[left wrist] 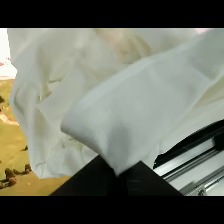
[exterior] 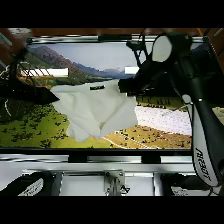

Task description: Fold the shirts.

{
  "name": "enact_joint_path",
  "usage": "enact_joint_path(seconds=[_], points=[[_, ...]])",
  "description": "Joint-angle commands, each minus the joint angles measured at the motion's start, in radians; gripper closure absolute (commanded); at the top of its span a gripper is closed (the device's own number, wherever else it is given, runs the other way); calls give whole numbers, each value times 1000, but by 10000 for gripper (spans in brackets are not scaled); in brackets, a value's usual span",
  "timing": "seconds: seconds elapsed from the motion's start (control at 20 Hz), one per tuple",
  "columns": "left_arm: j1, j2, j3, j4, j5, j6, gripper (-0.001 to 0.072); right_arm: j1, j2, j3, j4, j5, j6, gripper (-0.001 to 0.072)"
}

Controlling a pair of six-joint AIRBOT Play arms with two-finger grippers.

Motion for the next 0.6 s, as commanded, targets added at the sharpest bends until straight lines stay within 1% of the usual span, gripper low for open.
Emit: enact_joint_path(seconds=[0.0, 0.15, 0.25, 0.3, 0.35, 0.4, 0.5, 0.55], points=[[0, -100, -89, 4, -12, 35, 645, 9, -67, -5, -78, 38, 11, 625], [-1, -167, -89, -26, -8, 43, 642, 10, -71, -4, -69, 37, 26, 625], [0, -181, -89, -87, -5, 150, 585, 10, -72, -5, -68, 33, 35, 625], [0, -180, -86, -101, -2, 185, 453, 10, -72, -4, -64, 27, 38, 625], [0, -180, -74, -99, -5, 191, 318, 10, -74, -4, -64, 27, 40, 625], [8, -179, -50, -97, -17, 191, 235, 10, -74, -4, -64, 27, 41, 625], [49, -174, 39, -96, -51, 175, 223, 10, -73, -4, -64, 32, 41, 625], [82, -170, 97, -91, -61, 156, 190, 10, -73, -4, -64, 34, 41, 625]])
